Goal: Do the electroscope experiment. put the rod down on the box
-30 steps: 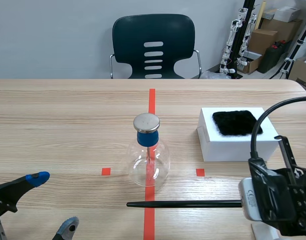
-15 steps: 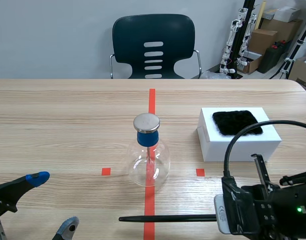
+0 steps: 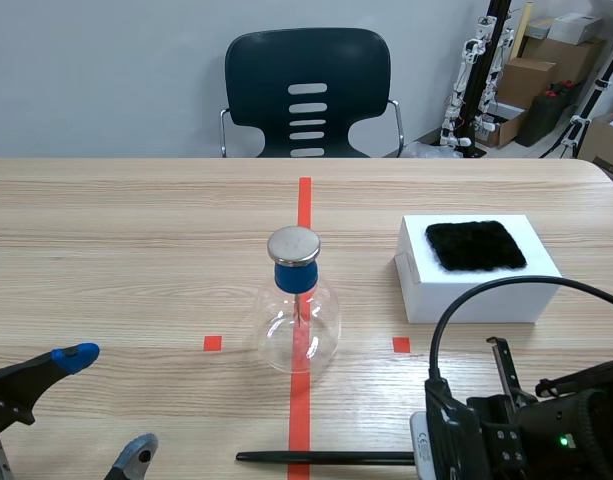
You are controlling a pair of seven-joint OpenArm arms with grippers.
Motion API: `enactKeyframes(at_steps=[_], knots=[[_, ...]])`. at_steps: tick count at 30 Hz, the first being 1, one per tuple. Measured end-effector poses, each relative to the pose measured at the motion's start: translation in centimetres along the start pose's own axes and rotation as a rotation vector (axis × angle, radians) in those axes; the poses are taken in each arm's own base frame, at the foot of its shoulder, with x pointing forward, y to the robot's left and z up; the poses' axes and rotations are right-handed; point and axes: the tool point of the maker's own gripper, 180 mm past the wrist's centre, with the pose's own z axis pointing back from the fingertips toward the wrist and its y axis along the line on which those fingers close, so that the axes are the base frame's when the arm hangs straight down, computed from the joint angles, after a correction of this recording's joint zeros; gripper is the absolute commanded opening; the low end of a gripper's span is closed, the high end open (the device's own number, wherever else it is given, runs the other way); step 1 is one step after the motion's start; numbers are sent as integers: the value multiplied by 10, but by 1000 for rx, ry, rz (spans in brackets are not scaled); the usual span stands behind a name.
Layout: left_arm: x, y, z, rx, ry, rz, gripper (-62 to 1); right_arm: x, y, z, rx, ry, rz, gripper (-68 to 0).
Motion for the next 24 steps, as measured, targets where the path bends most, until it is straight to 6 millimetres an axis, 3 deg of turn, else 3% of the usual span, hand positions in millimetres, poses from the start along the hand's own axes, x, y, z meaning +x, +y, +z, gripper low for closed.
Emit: enactKeyframes(at_steps=[13, 24], knots=[[0, 0, 0, 0, 0, 0, 14, -6, -2, -6, 2, 13, -10, -656], [0, 0, 0, 0, 0, 0, 14, -10, -2, -6, -1, 35, -11, -364]])
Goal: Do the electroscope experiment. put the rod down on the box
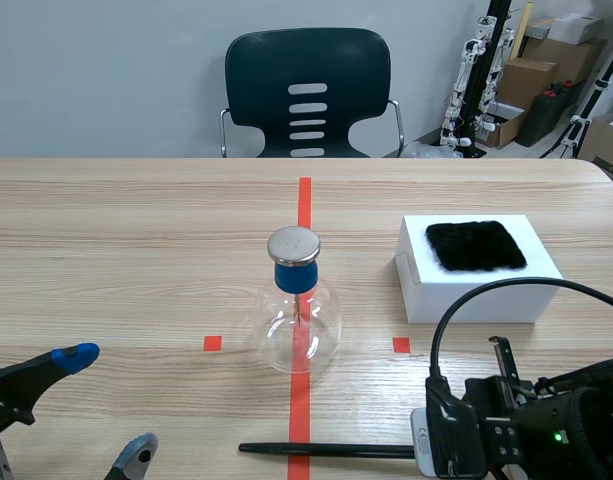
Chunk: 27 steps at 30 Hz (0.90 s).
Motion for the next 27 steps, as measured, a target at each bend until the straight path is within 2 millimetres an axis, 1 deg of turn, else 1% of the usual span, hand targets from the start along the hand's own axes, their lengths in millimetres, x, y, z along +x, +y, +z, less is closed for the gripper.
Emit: enactKeyframes(at_steps=[2, 6, 7, 8, 12, 14, 15, 18, 20, 24, 27], knots=[[0, 0, 0, 0, 0, 0, 14, 1, -1, 1, -5, -7, -9, -331], [0, 0, 0, 0, 0, 0, 14, 2, 0, 7, 10, -27, -15, -316], [0, 0, 0, 0, 0, 0, 14, 3, 0, 9, 9, -29, -9, -298], [0, 0, 0, 0, 0, 0, 14, 3, -2, 11, 5, -31, -2, -269], [0, 0, 0, 0, 0, 0, 14, 4, -6, 19, -5, -28, 30, -114], [0, 0, 0, 0, 0, 0, 14, 3, -4, 21, -2, -30, 29, -64], [0, 0, 0, 0, 0, 0, 14, 5, -3, 24, -2, -41, 17, -53], [0, 0, 0, 0, 0, 0, 14, 5, -5, 33, -26, -60, -4, -53], [0, 0, 0, 0, 0, 0, 14, 5, -12, 43, -64, -92, -40, -53], [0, 0, 0, 0, 0, 0, 14, 2, -31, 69, -161, -141, -89, -53], [0, 0, 0, 0, 0, 0, 14, -2, -35, 86, -209, -180, -114, -54]])
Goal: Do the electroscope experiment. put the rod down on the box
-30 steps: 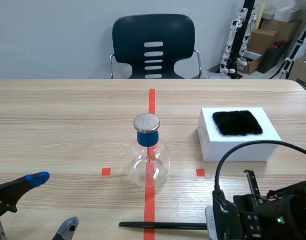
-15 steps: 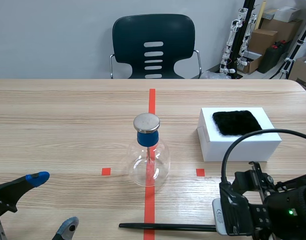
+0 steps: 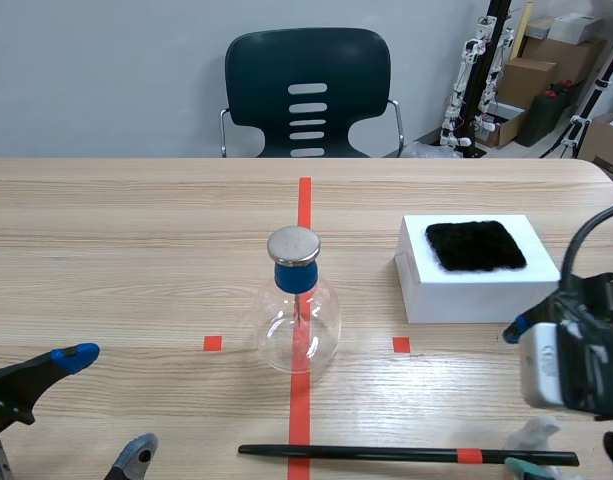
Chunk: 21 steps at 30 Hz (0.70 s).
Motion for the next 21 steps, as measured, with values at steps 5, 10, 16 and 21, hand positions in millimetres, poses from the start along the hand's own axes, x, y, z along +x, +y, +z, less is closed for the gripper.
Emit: enactKeyframes(at_steps=[5, 10, 16, 21], knots=[[0, 0, 0, 0, 0, 0, 14, -2, 0, 21, -35, -64, -47, -54], [0, 0, 0, 0, 0, 0, 14, 0, 0, 40, -62, -132, -72, -54], [0, 0, 0, 0, 0, 0, 14, -1, -2, 50, -80, -147, -78, -54], [0, 0, 0, 0, 0, 0, 14, -1, -2, 50, -79, -147, -79, -54]])
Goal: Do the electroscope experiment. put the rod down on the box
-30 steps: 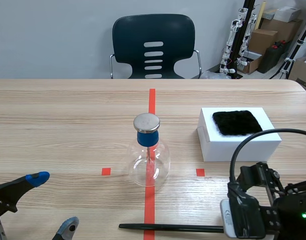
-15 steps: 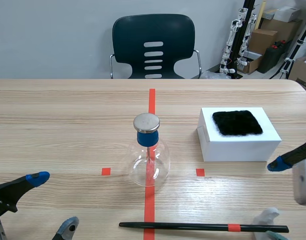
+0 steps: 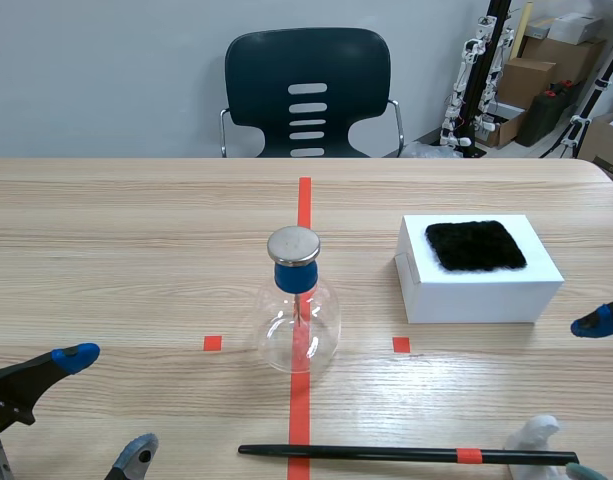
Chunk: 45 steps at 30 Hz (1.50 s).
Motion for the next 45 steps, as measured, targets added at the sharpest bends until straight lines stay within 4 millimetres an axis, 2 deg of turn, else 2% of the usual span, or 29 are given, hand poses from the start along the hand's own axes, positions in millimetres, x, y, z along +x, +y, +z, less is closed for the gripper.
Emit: enactKeyframes(at_steps=[45], knots=[[0, 0, 0, 0, 0, 0, 14, -5, -1, 0, -2, 26, 2, -54]])
